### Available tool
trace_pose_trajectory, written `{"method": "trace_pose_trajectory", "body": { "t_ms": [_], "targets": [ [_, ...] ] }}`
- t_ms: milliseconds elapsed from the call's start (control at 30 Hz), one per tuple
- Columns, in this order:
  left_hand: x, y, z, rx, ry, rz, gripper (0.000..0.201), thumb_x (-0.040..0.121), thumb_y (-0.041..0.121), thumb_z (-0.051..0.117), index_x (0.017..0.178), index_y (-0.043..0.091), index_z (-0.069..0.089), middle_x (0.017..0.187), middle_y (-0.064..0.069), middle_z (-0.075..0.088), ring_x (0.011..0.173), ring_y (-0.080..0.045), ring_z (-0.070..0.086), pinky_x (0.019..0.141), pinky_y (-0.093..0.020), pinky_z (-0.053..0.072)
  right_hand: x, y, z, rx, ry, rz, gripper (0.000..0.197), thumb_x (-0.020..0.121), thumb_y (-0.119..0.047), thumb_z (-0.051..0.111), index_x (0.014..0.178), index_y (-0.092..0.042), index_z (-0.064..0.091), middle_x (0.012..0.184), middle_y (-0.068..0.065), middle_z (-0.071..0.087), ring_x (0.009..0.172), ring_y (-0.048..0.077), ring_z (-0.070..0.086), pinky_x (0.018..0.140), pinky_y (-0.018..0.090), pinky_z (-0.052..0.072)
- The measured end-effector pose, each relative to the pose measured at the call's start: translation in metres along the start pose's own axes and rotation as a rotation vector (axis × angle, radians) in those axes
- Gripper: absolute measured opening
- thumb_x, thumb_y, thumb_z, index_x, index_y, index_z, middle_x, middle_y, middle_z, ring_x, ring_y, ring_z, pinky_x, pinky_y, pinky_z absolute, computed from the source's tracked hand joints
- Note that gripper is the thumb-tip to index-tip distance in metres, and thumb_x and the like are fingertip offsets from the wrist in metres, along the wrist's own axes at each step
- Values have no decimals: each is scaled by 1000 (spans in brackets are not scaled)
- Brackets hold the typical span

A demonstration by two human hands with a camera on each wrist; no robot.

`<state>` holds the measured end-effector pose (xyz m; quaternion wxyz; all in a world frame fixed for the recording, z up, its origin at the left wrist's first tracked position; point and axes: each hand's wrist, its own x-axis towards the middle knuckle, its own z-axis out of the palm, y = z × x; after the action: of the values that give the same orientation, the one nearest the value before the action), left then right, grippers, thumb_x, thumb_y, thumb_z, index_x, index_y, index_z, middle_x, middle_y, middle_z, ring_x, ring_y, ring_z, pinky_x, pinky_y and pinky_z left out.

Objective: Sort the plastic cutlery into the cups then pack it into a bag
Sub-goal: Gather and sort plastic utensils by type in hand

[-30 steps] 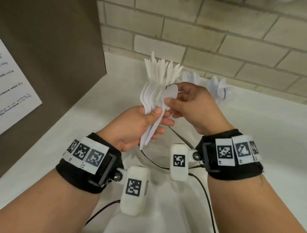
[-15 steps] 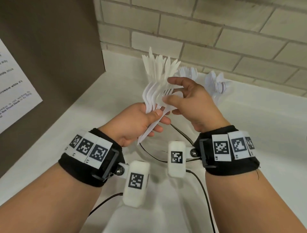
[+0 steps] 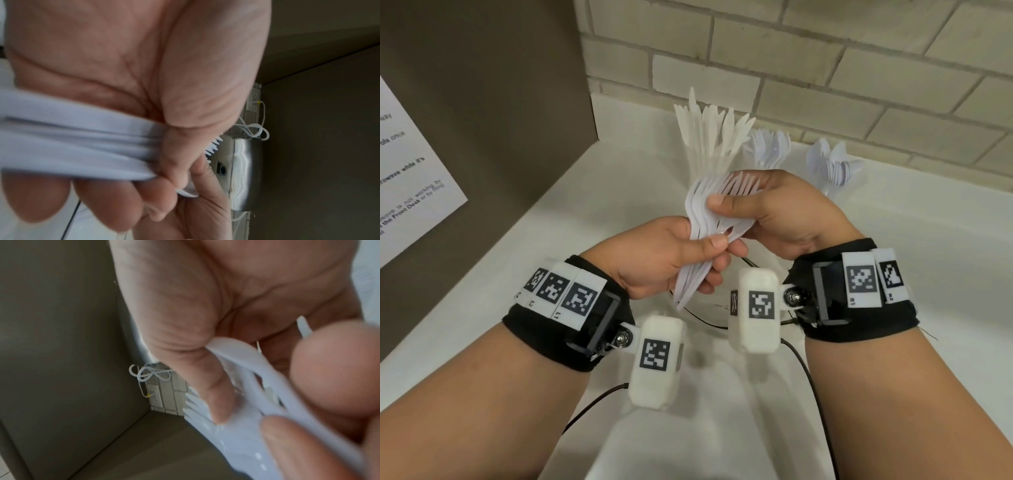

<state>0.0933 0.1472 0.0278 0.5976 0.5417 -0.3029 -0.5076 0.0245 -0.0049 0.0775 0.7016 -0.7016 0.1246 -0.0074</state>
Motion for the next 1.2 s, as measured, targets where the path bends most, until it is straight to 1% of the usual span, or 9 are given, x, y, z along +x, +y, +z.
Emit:
{"method": "trace_pose_trajectory", "body": {
  "t_ms": [133,233,367,500,667,800,933,1000,1200],
  "targets": [
    [1,-2,-2,45,-25,2,21,92,26,54,94,10,68,67,3,55,58,-14,53,61,-27,49,2,0,-6,115,59,-54,13,87,-2,60,98,0,66,88,12,69,82,25,67,74,31,56],
    [2,-1,-4,58,-49,1,23,91,26,51,94,9,66,65,4,52,52,-10,47,52,-23,42,1,3,-5,133,-39,-29,22,86,-5,60,107,0,62,91,13,70,84,25,69,74,31,58],
    [2,-3,-3,91,-61,24,23,90,27,49,93,11,66,66,4,52,52,-10,46,52,-22,41,2,4,-7,115,-120,28,33,81,-10,60,111,4,59,94,16,70,86,26,70,75,32,57],
    [4,-3,-2,116,46,68,23,91,30,51,96,12,66,68,4,55,54,-11,48,54,-23,42,2,5,-14,-4,-21,62,35,89,-9,59,118,11,57,108,23,66,96,32,66,97,41,51],
    [5,-3,-2,107,66,37,26,94,27,46,98,14,68,70,3,61,60,-15,59,62,-29,51,5,8,-12,-137,97,57,50,89,-44,57,115,-1,63,112,19,69,113,41,60,105,58,40],
    [3,-4,-6,6,-55,-55,29,92,31,53,100,10,71,73,-3,62,65,-20,62,62,-33,51,6,6,-10,-57,108,12,67,83,-57,57,123,-3,59,118,21,67,114,39,61,104,57,42],
    [0,-4,-8,-42,-175,-115,28,90,28,47,93,9,68,68,-4,55,61,-20,56,58,-31,49,2,9,-9,-35,-26,-6,41,78,-25,65,113,-3,62,100,15,70,99,30,68,86,38,56],
    [0,-2,-8,-34,-190,-118,28,91,28,47,90,10,67,65,-3,53,58,-17,53,56,-29,47,1,9,-8,-3,-37,-2,28,78,-15,64,105,-5,65,90,11,72,90,25,70,81,36,57],
    [1,-6,-12,30,-41,-83,19,91,28,56,90,12,65,62,1,48,50,-9,42,44,-22,38,3,5,-11,72,122,21,47,70,-31,70,112,-10,65,103,8,74,101,25,69,103,50,44]
  ]
}}
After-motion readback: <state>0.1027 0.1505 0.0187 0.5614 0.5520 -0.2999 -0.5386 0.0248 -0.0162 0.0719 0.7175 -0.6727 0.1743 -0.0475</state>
